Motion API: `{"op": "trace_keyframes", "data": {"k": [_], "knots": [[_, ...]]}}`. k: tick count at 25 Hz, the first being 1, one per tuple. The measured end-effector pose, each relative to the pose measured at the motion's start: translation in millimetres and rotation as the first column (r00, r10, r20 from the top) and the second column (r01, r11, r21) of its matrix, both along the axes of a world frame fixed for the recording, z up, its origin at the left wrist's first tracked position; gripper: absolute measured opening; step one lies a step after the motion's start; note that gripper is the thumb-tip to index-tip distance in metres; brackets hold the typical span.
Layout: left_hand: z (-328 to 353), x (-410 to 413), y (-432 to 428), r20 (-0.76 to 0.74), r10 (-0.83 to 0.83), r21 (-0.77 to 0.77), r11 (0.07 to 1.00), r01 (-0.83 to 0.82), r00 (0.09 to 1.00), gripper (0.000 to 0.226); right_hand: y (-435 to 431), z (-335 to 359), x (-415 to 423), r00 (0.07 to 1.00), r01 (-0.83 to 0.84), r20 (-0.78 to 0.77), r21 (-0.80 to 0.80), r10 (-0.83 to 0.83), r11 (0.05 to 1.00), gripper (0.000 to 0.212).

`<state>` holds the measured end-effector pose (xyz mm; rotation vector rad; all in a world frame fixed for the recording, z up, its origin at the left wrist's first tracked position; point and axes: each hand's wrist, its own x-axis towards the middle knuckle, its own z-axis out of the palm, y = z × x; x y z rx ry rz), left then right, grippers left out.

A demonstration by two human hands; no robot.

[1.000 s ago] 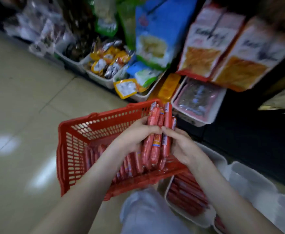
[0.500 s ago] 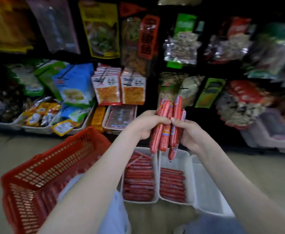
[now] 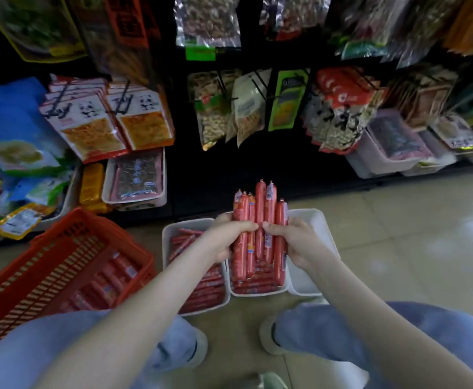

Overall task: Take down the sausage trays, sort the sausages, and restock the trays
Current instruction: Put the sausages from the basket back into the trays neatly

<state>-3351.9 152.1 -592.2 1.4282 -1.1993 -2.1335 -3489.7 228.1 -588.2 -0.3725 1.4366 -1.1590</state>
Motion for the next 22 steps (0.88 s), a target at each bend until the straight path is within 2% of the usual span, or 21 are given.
{"op": "trace_keyframes", "data": {"k": [4, 10, 12, 15, 18, 20, 22], "knots": [[-48, -4, -21, 0.055, 0.015, 0.021, 1.0, -0.016, 0.998, 0.036, -26, -52, -7, 0.997, -0.075, 0.002, 0.039, 0.075, 0.996, 0.025], [-137, -17, -56, 0.112, 0.136, 0.042, 0.989, -0.142, 0.984, 0.042, -64, -143, -20, 0.986, -0.166, 0.012, 0.078, 0.166, 0.983, 0.02], [-168, -21, -65, 0.114, 0.137, 0.053, 0.988, -0.143, 0.984, 0.044, -73, -173, -29, 0.976, -0.209, -0.036, 0.087, 0.213, 0.974, 0.019], [-203, -30, -75, 0.099, 0.156, 0.058, 0.985, -0.162, 0.983, 0.035, -89, -215, -43, 0.944, -0.298, -0.12, 0.1, 0.308, 0.949, 0.019], [-232, -31, -84, 0.092, 0.187, 0.052, 0.98, -0.192, 0.978, 0.031, -105, -245, -49, 0.928, -0.287, -0.208, 0.137, 0.311, 0.948, 0.011], [-246, -25, -89, 0.124, 0.214, 0.056, 0.973, -0.222, 0.969, 0.03, -119, -265, -52, 0.843, -0.255, -0.425, 0.224, 0.33, 0.941, 0.007], [-260, -15, -92, 0.168, 0.258, 0.055, 0.961, -0.27, 0.952, 0.025, -134, -290, -58, 0.636, -0.262, -0.647, 0.331, 0.421, 0.906, 0.014]]}}
